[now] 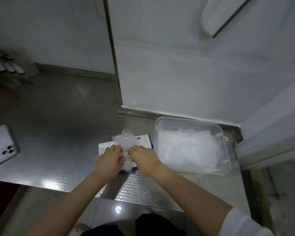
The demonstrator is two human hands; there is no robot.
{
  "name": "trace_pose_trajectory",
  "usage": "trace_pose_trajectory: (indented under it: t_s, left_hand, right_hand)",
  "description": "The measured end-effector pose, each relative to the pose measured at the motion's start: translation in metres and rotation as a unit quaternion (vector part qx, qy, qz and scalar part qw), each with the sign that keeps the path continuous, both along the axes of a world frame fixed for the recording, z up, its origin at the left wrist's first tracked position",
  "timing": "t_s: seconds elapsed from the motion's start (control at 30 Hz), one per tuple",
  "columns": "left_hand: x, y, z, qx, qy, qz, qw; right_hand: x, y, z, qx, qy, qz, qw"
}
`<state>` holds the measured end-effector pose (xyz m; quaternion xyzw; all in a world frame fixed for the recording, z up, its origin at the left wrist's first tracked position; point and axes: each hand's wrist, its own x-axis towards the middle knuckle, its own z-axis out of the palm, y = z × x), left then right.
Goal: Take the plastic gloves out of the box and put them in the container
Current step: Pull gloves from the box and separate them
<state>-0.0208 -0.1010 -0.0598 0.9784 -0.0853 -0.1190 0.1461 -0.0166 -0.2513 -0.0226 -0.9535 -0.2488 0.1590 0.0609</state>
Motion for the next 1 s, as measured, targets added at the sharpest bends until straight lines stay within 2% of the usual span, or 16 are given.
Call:
trace_pose_trajectory:
  t_s: [0.1,0.23,0.53,0.7,0.8,1.0]
  left_hand:
    - [0.000,0.004,0.003,-0.046,0.021,0.013,0.999]
    - [-0.002,0.009,0.005,-0.067,0.030,0.016,0.997]
    - [-0.002,0.014,0.008,-0.060,0.001,0.027,0.998]
    - [0.001,0.009,0.010,-0.014,0.042,0.040,0.998]
    - [0.004,0.008,0.007,-0.012,0.058,0.030,0.998]
    - [0.004,0.003,0.000,-0.208,-0.016,0.054,0.977]
  right_hand:
    - [0.005,0.002,0.002,-0.018,0.000,-0.022,1.000]
    - [0.010,-0.004,0.006,0.002,0.012,-0.063,0.998]
    - [0.009,-0.010,0.008,0.122,0.018,-0.172,0.977]
    - [0.007,-0.015,0.007,0.128,-0.018,-0.185,0.974]
    - [0.006,-0.015,0.009,0.112,-0.039,-0.144,0.982]
    - [0.012,-0.006,0.013,0.040,-0.040,-0.054,0.997]
